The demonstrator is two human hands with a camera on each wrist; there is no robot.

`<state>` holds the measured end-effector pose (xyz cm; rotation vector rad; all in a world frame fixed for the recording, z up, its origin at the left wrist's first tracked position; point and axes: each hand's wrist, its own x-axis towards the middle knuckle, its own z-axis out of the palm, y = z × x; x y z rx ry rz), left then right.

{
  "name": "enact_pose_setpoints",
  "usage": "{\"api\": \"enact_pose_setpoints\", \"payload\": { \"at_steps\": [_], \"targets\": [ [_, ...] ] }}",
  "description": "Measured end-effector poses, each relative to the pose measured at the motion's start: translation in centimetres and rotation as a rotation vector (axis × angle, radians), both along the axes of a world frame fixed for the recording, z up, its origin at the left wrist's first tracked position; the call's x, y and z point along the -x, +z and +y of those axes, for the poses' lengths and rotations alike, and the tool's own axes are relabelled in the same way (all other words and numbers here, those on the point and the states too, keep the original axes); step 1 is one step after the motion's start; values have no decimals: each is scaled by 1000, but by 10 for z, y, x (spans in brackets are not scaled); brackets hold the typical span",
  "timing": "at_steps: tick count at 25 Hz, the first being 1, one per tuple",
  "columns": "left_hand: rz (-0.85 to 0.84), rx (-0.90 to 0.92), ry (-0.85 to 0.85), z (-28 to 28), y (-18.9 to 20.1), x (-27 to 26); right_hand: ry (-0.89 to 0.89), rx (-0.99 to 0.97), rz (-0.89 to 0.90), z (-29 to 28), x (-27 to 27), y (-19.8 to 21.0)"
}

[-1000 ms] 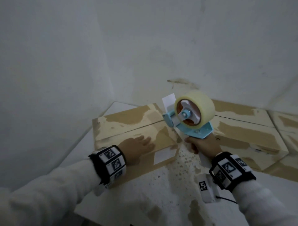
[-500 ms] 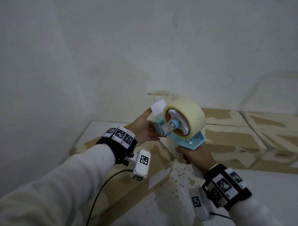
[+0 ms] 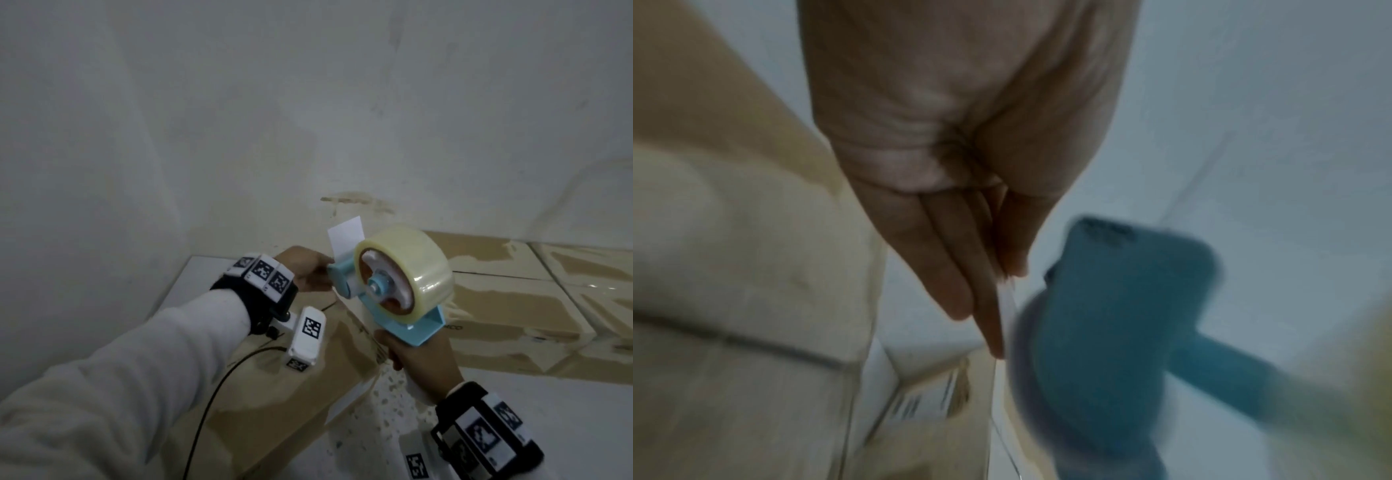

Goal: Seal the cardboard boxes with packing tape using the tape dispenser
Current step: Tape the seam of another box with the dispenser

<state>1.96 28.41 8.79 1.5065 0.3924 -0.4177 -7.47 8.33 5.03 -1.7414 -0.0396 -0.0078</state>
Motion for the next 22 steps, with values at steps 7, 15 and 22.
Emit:
{"api": "enact_pose_setpoints", "payload": {
  "at_steps": [7, 15, 22],
  "targets": [
    [-209, -286, 46, 70, 20, -47, -42, 17, 130, -11, 6, -15],
    [-220, -564, -97, 63, -19, -77, -98, 108, 222, -10, -10, -43],
    [-144, -730, -196, 64, -46, -95, -24, 262, 240, -10, -18, -50]
  ]
}}
